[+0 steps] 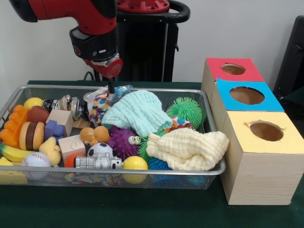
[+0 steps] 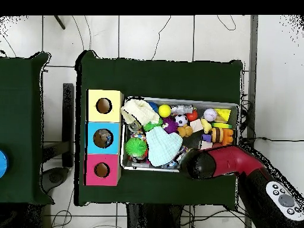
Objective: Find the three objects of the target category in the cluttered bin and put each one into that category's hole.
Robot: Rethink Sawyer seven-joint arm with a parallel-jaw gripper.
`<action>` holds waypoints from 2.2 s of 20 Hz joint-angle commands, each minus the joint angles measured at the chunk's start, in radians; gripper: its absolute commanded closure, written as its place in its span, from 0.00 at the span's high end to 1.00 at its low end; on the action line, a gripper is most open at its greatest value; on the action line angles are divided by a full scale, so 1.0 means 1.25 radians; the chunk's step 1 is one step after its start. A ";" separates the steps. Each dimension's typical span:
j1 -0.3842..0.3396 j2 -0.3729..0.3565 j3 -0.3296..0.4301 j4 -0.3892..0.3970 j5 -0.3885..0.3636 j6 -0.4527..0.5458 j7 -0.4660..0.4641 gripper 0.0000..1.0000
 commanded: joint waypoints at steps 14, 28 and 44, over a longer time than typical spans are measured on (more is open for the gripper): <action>-0.030 0.023 0.030 0.026 -0.062 0.009 -0.020 1.00; -0.003 -0.022 0.040 0.068 -0.016 -0.003 0.059 1.00; -0.005 0.031 0.045 0.071 -0.038 -0.099 0.076 1.00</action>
